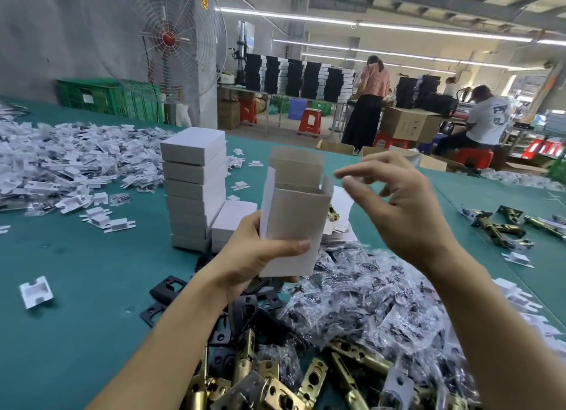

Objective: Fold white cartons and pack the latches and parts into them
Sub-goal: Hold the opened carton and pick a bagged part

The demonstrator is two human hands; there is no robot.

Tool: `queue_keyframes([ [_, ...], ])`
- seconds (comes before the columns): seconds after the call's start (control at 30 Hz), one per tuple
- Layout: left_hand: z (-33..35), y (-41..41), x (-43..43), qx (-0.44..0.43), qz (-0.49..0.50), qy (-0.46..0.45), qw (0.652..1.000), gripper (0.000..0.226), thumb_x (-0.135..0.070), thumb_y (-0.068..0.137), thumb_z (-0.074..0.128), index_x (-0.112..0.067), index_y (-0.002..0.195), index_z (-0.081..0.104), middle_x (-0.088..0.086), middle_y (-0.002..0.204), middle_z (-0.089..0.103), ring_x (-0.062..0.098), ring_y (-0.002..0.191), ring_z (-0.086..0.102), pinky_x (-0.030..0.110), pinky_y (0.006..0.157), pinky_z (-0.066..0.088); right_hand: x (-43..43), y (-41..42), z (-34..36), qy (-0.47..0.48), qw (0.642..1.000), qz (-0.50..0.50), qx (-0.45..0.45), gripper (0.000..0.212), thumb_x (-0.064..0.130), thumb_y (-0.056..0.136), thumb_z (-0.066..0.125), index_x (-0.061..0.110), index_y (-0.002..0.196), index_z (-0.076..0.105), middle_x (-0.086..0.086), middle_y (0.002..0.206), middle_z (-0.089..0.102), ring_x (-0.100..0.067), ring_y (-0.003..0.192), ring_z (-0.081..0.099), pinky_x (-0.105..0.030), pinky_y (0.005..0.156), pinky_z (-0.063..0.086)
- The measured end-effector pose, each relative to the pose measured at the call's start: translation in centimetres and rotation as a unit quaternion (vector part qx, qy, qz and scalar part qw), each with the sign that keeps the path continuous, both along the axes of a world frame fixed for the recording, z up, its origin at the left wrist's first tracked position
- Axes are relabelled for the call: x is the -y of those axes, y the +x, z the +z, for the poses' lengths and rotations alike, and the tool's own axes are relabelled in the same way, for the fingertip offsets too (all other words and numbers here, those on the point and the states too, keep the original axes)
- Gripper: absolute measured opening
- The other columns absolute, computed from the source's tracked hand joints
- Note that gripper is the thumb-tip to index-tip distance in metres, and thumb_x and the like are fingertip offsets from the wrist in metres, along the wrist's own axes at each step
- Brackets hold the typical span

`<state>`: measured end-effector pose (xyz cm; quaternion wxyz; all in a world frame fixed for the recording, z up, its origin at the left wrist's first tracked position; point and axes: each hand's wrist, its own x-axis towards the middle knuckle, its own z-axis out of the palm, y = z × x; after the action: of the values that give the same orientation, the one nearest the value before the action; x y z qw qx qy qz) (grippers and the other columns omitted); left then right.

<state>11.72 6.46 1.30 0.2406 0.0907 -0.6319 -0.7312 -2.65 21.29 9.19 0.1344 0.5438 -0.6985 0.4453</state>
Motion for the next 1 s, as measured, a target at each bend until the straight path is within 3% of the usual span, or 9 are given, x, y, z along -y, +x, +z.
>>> queue_keyframes([
  [0.1,0.1,-0.1,-0.1,-0.044,0.029,0.044,0.998,0.029,-0.014,0.063,0.085,-0.027,0.088,0.077,0.007,0.096,0.075,0.029,0.088,0.074,0.044,0.061,0.06,-1.8,-1.7,-1.5,-0.039,0.993,-0.02,0.112,0.019,0.014,0.095,0.062,0.032,0.094,0.069,0.006,0.093,0.069,-0.012,0.083,0.065,-0.014,0.07,0.047],
  [0.2,0.3,-0.1,-0.4,-0.058,0.026,0.081,0.995,0.044,-0.021,0.069,0.08,-0.015,0.111,0.07,0.022,0.112,0.069,0.042,0.101,0.069,0.046,0.059,0.06,-3.4,-2.1,-3.8,0.016,0.98,-0.036,0.193,0.024,0.009,0.094,0.061,0.032,0.091,0.066,0.001,0.084,0.072,-0.016,0.076,0.068,-0.023,0.069,0.052],
  [0.43,0.4,-0.1,-1.7,-0.054,0.007,0.042,0.998,0.06,-0.027,0.072,0.08,-0.006,0.125,0.061,0.027,0.12,0.065,0.042,0.108,0.066,0.046,0.064,0.059,-4.2,-0.3,-8.2,0.271,0.952,-0.004,0.142,0.01,0.024,0.095,0.064,0.031,0.095,0.072,0.014,0.084,0.07,0.004,0.077,0.064,-0.014,0.071,0.052],
  [0.57,0.6,-0.1,-1.8,-0.097,0.025,0.035,0.994,0.076,-0.032,0.054,0.095,-0.008,0.12,0.065,0.022,0.117,0.068,0.039,0.102,0.069,0.053,0.066,0.06,-3.5,-1.9,-7.9,0.182,0.969,-0.09,0.14,0.015,0.015,0.096,0.061,0.024,0.093,0.073,0.011,0.074,0.069,0.005,0.056,0.057,-0.013,0.054,0.047],
  [0.63,0.7,-0.2,-1.8,-0.128,0.023,0.027,0.991,0.07,-0.037,0.052,0.097,-0.014,0.113,0.071,0.02,0.115,0.069,0.04,0.102,0.068,0.052,0.064,0.06,-3.2,-4.3,-7.0,0.15,0.965,-0.182,0.112,0.022,0.006,0.096,0.054,0.015,0.1,0.074,0.003,0.081,0.073,0.003,0.056,0.056,-0.014,0.057,0.043],
  [0.7,0.8,-0.2,-1.7,-0.148,0.017,0.029,0.988,0.062,-0.037,0.054,0.096,-0.02,0.109,0.073,0.019,0.117,0.068,0.04,0.106,0.067,0.051,0.064,0.059,-3.1,-7.0,-6.4,0.225,0.93,-0.277,0.089,0.033,0.003,0.095,0.045,0.011,0.116,0.069,-0.011,0.113,0.071,-0.014,0.092,0.065,-0.029,0.083,0.049],
  [0.77,0.8,-0.2,-1.6,-0.155,0.019,0.032,0.987,0.058,-0.033,0.056,0.095,-0.021,0.108,0.073,0.02,0.119,0.067,0.04,0.108,0.066,0.049,0.065,0.058,-3.4,-9.5,-6.6,0.35,0.861,-0.362,0.073,0.039,0.008,0.094,0.043,0.014,0.129,0.058,-0.017,0.134,0.056,-0.036,0.12,0.052,-0.042,0.099,0.043],
  [0.87,0.7,-0.3,-1.5,-0.157,0.027,0.018,0.987,0.044,-0.02,0.064,0.085,-0.022,0.107,0.074,0.016,0.115,0.07,0.038,0.104,0.068,0.051,0.065,0.059,-4.2,-11.3,-7.8,0.466,0.771,-0.428,0.07,0.036,0.013,0.095,0.04,0.014,0.13,0.048,-0.019,0.137,0.047,-0.041,0.125,0.044,-0.045,0.101,0.039],
  [1.0,0.6,-0.5,-1.8,-0.145,0.035,0.002,0.989,0.039,-0.021,0.063,0.084,-0.021,0.101,0.076,0.014,0.104,0.073,0.034,0.091,0.071,0.058,0.066,0.06,-5.1,-12.4,-9.6,0.473,0.753,-0.451,0.08,0.028,0.01,0.092,0.039,0.013,0.117,0.051,-0.015,0.129,0.055,-0.037,0.119,0.052,-0.043,0.098,0.041],
])
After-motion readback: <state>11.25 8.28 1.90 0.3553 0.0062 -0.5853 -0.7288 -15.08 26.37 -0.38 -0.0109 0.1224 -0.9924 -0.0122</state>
